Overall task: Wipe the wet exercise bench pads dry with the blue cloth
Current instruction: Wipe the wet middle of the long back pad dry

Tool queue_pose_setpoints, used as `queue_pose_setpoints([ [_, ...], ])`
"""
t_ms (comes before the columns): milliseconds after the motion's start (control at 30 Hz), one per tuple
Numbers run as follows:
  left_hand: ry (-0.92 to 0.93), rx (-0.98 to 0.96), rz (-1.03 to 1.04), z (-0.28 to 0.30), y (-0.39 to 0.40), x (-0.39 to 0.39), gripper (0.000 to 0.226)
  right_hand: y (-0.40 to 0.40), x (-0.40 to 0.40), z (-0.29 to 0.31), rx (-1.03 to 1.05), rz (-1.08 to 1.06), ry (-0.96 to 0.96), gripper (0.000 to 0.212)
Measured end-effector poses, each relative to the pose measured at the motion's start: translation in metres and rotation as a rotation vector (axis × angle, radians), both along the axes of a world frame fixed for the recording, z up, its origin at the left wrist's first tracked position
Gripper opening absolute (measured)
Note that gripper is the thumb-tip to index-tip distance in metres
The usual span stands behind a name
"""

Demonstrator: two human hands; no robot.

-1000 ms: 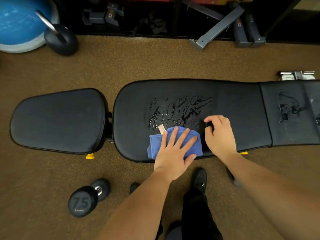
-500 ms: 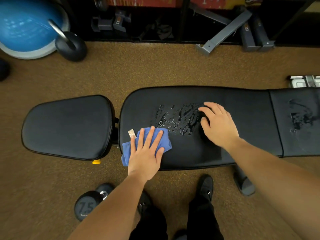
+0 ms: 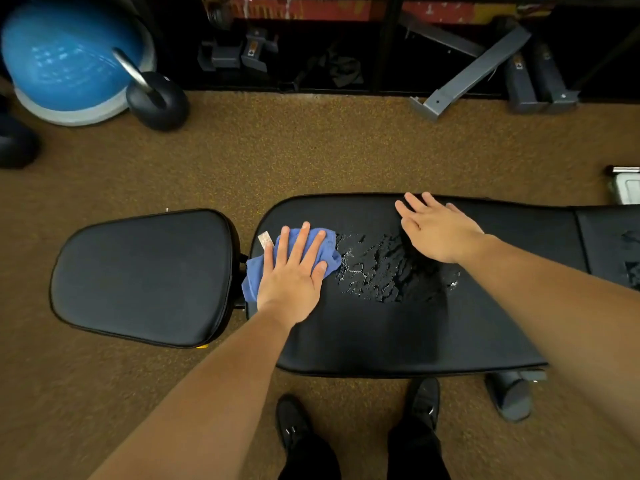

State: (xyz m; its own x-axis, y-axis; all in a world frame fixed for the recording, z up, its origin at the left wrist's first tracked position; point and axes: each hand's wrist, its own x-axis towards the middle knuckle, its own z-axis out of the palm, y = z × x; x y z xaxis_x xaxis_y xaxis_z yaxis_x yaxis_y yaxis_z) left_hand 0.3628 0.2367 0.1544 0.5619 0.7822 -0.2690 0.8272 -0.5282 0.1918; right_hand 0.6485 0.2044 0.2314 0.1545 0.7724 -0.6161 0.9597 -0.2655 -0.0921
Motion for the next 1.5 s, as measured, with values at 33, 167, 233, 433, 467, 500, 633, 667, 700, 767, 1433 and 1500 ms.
queue_pose_setpoints([
  [33,0.006,0.004,-0.023,-0.001,0.008,0.003,0.06,0.001,0.001,0.001,0.001,0.008,-0.004,0.054],
  [167,0.025,-0.015,-0.065,0.002,0.037,0.019,0.056,0.006,0.005,0.004,0.0,0.005,0.022,0.053],
  [233,0.035,-0.036,-0.081,0.005,0.048,0.029,0.055,0.01,0.007,0.005,0.003,-0.006,0.033,0.053],
  [433,0.067,-0.065,-0.1,0.009,0.064,0.053,0.058,0.02,-0.001,0.009,0.21,-0.082,0.07,0.048],
  [467,0.05,-0.104,-0.086,0.009,0.066,0.053,0.058,0.022,-0.006,0.008,0.315,-0.09,0.094,0.048],
  [500,-0.023,-0.168,-0.052,0.014,0.067,0.054,0.058,0.025,-0.014,0.008,0.42,-0.086,0.122,0.05],
  [633,-0.936,-0.589,0.404,0.043,0.072,0.046,0.057,0.053,-0.062,-0.005,0.591,0.111,0.203,0.055],
  [667,-1.11,-0.566,0.525,0.047,0.074,0.039,0.056,0.061,-0.079,-0.012,0.557,0.199,0.191,0.059],
  [700,-1.182,-0.496,0.616,0.048,0.075,0.032,0.056,0.068,-0.095,-0.02,0.491,0.282,0.176,0.062],
  [767,-1.189,-0.41,0.713,0.044,0.074,0.02,0.057,0.078,-0.122,-0.038,0.317,0.405,0.123,0.065],
  [1433,-0.017,-0.194,0.162,0.017,0.029,0.037,0.062,0.013,0.024,-0.05,0.34,0.178,-0.008,0.057],
  [1500,-0.007,-0.196,0.164,0.017,0.028,0.037,0.061,0.003,0.04,-0.046,0.339,0.149,-0.019,0.062],
])
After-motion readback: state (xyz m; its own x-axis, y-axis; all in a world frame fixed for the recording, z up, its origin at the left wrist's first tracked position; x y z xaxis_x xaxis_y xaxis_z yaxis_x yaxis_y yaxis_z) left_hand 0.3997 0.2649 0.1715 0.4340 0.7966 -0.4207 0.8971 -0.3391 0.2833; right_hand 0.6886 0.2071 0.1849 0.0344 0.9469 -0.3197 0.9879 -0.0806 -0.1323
